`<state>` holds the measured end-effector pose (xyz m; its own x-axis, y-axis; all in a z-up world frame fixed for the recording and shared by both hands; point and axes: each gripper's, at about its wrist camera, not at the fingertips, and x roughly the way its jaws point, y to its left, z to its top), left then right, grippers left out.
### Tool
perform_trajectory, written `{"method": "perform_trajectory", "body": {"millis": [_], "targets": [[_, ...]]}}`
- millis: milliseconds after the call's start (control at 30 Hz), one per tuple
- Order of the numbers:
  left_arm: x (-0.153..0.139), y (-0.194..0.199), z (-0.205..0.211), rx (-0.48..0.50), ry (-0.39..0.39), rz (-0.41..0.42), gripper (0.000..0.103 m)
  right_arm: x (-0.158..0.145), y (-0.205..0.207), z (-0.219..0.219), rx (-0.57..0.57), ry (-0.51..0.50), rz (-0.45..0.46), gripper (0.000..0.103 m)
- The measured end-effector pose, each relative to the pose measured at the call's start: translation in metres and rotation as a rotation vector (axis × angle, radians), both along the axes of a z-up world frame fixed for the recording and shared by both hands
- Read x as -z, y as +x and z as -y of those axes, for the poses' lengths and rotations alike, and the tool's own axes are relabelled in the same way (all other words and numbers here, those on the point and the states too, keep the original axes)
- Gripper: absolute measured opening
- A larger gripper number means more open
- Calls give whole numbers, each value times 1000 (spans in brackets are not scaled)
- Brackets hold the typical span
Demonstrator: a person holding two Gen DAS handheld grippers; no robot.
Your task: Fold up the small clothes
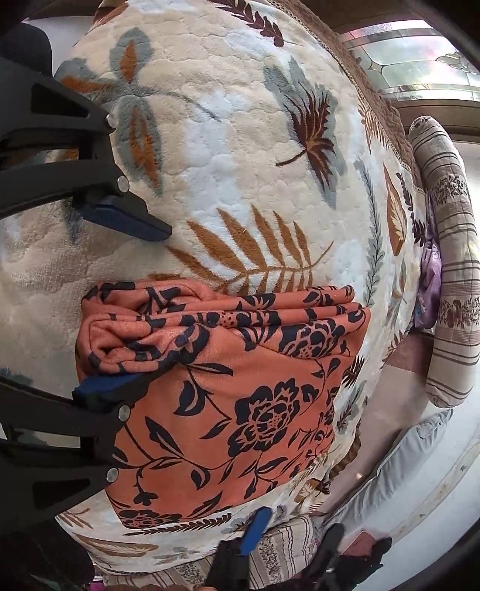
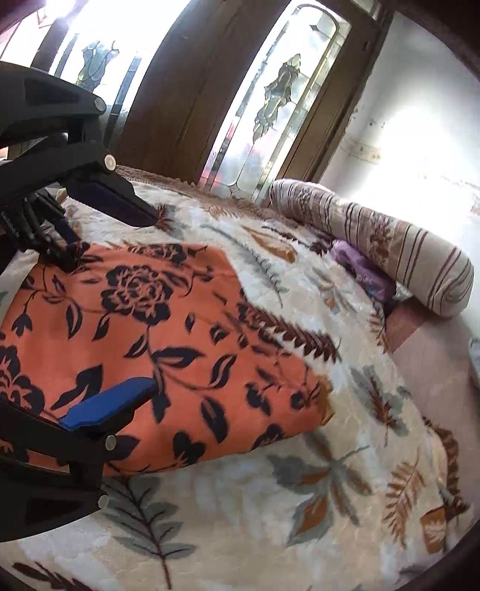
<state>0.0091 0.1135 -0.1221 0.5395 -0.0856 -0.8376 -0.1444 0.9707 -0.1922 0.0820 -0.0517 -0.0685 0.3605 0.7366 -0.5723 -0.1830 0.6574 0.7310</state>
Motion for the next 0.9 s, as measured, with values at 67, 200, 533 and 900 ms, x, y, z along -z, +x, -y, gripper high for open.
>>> {"method": "perform_trajectory", "body": {"millis": [67, 200, 533, 900], "targets": [[0, 1, -1, 3, -6, -1, 67, -6, 13, -5, 8, -10, 19, 87], [1, 2, 0, 10, -6, 5, 67, 49, 45, -11, 18, -72, -180, 90], [1, 3, 0, 13, -3, 7, 68, 43, 2, -24, -53, -57, -127, 92], [-1, -6, -1, -1, 5, 23, 68, 51, -49, -25, -103, -42, -78, 92]]}}
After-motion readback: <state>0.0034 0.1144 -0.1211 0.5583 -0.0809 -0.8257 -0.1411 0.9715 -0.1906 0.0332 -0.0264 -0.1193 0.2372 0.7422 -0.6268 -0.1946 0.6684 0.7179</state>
